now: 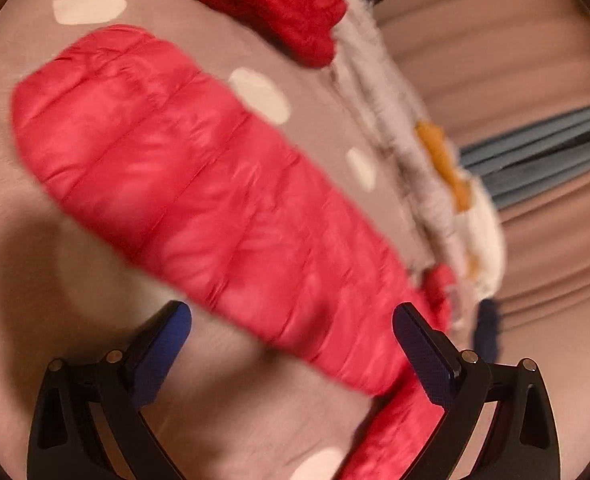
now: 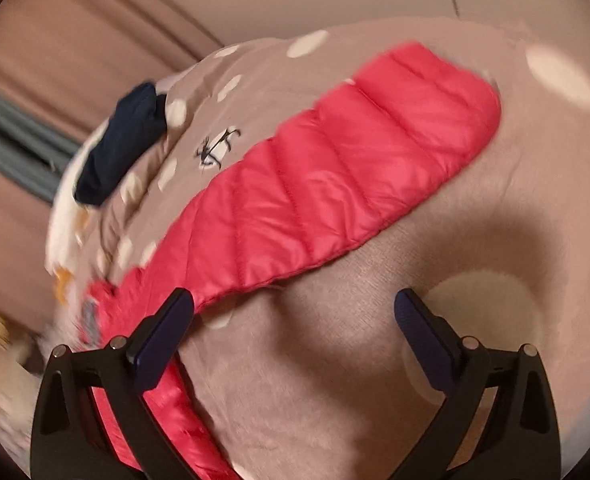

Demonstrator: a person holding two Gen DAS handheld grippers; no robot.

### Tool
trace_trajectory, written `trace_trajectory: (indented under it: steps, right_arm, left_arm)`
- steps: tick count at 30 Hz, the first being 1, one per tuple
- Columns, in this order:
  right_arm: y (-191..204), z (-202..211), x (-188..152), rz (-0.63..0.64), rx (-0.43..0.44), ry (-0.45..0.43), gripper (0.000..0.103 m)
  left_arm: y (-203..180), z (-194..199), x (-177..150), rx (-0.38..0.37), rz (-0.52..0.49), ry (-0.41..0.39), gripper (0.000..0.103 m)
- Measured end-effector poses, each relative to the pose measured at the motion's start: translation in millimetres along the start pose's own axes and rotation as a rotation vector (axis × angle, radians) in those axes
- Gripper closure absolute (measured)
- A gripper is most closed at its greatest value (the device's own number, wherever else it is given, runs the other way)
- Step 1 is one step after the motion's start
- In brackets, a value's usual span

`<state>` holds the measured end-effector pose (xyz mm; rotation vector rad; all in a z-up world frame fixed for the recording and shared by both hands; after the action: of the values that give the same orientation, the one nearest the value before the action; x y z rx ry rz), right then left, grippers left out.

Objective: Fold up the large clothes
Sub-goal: 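Grasp the sleeve cuff with the left tool while the right tool grasps the other cuff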

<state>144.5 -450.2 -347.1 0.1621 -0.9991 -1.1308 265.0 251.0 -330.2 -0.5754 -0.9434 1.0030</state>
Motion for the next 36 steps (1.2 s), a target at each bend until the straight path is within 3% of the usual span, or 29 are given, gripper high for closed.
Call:
trace_trajectory:
  steps: [3,5,7,9,10,11,13,19,24,26,27,28,31,33,36]
  right_arm:
    - [4,-7,3,-0.072,0.073,-0.035,0.002]
    - [15,-14,8,-0.115,0.131,-0.044,0.003]
    - [26,-30,13,-0.206,0.238,-0.035,0.012]
    - [28,-46,15,-0.286,0.266,-0.016,0.041]
    - [26,-55,15,-0.304,0.238,-0.002,0.070]
    - [22,-67,14,-0.315,0.177,0.023,0.087]
    - [18,-70,16,-0.325,0.179,0.020,0.091]
    - [24,-32,44,-0.080,0.124,-0.047,0.092]
    - [21,-16,61,0.035,0.072,-0.066,0.090]
    - [14,-22,64,0.008,0.060,-0.039,0.076]
    - [9,-25,66,-0.017,0.065,-0.035,0.074]
    - [4,-23,69,-0.051,0.075,-0.041,0.069]
    - [-20,-19,76,-0.087,0.069,-0.073,0.063]
    - [-32,-12,85,-0.106,0.045,-0.092,0.058]
    - [-54,0,98,-0.162,0.024,-0.128,0.050]
  left_arm:
    - [-4,-16,12,-0.108,0.069,0.017,0.003]
    - [-7,-28,20,-0.117,0.080,0.024,0.013]
    - [1,-37,25,-0.045,0.096,0.033,0.058]
    - [14,-46,23,0.003,0.139,0.047,0.079]
    - [19,-45,23,-0.006,0.148,0.047,0.084]
    - [21,-42,22,-0.019,0.141,0.040,0.085]
    - [22,-28,23,0.003,0.098,0.013,0.088]
    - [8,8,23,0.132,-0.148,-0.035,0.089]
    - [-6,19,21,0.180,-0.292,-0.068,0.088]
    - [0,15,23,0.251,-0.287,-0.056,0.076]
    - [4,9,27,0.291,-0.268,-0.048,0.072]
    - [9,7,29,0.307,-0.241,-0.043,0.072]
    - [20,7,37,0.261,-0.141,-0.031,0.066]
    - [29,8,44,0.278,-0.082,-0.054,0.059]
    - [45,9,54,0.296,-0.027,-0.079,0.058]
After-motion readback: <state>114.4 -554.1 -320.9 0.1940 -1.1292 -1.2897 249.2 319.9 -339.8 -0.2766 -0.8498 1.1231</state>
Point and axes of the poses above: each gripper's, at about its wrist camera, not at the fingertips, and z roughly against the way its jaws point, y to its left, x to its top, the point moved 5 cm from there along -z, roughly the way its jaws point, and after that the axes turned 14 degrees about -y, right-handed, at the moved point
